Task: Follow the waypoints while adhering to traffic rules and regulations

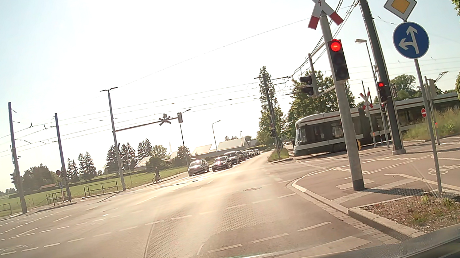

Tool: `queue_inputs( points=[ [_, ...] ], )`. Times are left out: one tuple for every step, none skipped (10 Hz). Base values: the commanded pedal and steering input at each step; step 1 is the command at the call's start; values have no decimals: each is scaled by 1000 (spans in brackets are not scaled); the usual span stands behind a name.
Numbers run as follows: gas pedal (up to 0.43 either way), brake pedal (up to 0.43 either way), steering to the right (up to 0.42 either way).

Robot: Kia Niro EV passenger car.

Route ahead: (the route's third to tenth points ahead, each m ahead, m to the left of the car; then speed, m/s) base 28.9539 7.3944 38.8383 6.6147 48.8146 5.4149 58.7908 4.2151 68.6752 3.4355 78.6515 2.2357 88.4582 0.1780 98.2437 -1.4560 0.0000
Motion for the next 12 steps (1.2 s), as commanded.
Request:
queue_inputs(
  points=[
    [0, 317, -20],
    [0, 323, -20],
    [0, 323, -20],
    [0, 317, -20],
    [0, 323, -20],
    [0, 317, -20],
    [0, 323, -20],
    [0, 323, -19],
    [0, 323, -19],
    [0, 317, -19],
    [0, 323, -19],
    [0, 323, -19]
  ],
)
